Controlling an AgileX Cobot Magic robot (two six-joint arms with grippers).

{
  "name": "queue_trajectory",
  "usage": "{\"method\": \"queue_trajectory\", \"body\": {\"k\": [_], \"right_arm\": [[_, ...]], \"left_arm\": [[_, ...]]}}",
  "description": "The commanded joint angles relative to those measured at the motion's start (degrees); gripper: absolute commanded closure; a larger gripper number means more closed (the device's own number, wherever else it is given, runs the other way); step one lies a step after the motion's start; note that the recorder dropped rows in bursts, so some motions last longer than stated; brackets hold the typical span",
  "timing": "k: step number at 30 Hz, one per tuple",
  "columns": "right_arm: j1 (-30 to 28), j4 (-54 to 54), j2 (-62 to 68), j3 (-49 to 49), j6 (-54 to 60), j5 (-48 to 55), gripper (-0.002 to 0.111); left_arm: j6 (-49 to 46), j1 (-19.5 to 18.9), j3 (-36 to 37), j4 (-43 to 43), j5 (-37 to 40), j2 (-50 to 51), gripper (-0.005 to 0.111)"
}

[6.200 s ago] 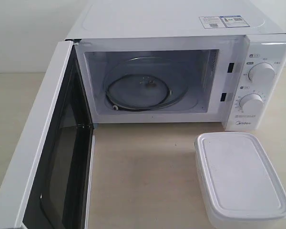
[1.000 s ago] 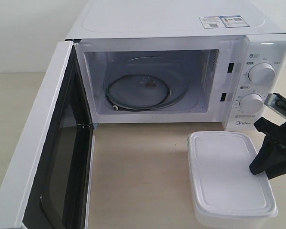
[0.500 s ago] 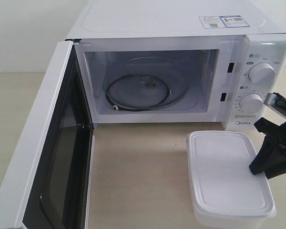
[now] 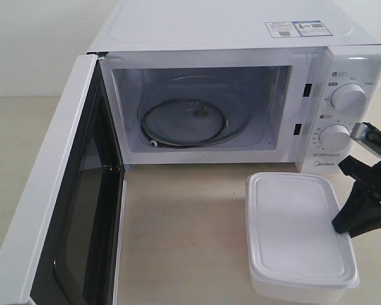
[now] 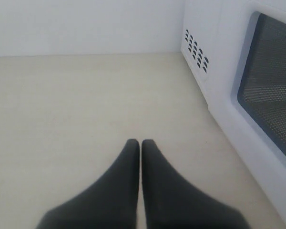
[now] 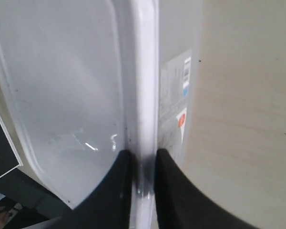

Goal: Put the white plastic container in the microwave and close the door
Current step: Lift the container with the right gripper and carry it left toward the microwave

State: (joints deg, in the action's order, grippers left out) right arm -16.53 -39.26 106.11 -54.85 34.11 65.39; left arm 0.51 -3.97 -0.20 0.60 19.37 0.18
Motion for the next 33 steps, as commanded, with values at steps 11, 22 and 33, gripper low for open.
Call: {"method": "queue_trajectory", "body": {"k": [11, 22, 33], "right_arm": [[0.0, -8.2, -6.9, 3.6, 5.9, -1.0, 0.108], [0.0, -12.1, -14.2, 7.4, 7.8, -0.8, 0.108], [4.3, -23.2, -23.7, 11.5, 13.6, -2.2, 0.109]], "left_arm": [[-0.1, -0.2, 0.2, 0.1, -0.1, -0.2, 0.103], [-0.1, -0.2, 0.2, 0.1, -0.1, -0.2, 0.103], [-0.1, -0.2, 0.2, 0.1, -0.1, -0.2, 0.103]]}}
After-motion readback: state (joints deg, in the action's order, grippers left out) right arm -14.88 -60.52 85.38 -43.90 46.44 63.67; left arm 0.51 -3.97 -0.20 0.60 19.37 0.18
